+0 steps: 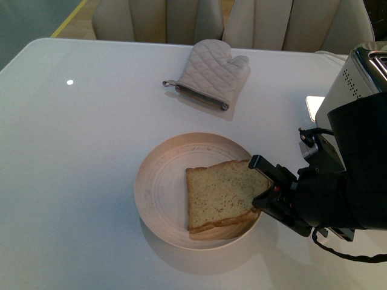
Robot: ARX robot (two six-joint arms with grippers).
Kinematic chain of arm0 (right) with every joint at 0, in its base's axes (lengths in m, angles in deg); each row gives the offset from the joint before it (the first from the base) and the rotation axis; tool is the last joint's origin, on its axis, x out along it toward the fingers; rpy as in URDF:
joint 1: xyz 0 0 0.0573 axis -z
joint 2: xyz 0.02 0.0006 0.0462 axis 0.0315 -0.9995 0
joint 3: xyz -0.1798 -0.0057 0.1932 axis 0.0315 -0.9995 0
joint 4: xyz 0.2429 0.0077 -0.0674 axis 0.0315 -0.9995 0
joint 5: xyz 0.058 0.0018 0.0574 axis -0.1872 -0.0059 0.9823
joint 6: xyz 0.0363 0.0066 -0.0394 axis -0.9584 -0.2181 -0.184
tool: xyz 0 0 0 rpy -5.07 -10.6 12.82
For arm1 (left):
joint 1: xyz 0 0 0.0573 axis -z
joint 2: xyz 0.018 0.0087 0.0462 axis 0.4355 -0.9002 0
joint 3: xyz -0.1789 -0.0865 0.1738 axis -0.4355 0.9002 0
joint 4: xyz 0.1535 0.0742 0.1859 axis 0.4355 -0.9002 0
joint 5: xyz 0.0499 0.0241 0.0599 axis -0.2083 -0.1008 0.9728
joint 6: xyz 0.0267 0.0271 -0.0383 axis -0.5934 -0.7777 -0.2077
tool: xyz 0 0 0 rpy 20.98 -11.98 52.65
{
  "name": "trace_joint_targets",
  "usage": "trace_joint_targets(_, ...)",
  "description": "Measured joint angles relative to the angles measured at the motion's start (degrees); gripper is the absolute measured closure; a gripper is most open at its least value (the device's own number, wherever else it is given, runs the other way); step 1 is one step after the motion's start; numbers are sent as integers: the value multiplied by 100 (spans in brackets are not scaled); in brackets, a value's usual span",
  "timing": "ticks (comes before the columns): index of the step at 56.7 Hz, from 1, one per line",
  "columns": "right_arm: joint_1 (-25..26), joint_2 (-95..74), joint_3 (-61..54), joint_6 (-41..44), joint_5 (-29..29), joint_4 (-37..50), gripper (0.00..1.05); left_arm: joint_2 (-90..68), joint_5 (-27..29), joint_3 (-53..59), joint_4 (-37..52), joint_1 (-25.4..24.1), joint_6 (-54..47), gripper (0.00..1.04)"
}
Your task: Put bread into toaster
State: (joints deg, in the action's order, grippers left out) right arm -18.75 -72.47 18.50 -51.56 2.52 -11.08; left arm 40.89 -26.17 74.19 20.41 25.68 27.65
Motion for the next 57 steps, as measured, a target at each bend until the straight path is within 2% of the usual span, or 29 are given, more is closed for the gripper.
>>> trace_joint_targets(10,0,439,-153,-57,-2,564,102,0,0,0,0,0,0,7)
trace_joint_targets(27,2,1976,-221,52,-208,378,102,0,-2,0,0,0,0,7)
trace_joint_targets(40,284,3381,-208,789,-590,-872,102,0,0,0,0,0,0,7)
trace_joint_targets(47,669,4142,48,1285,-695,-1703,102,0,-2,0,0,0,0,7)
trace_joint_targets(57,1373,4841,1045,2282,-793,-2953,102,0,0,0,0,0,0,7)
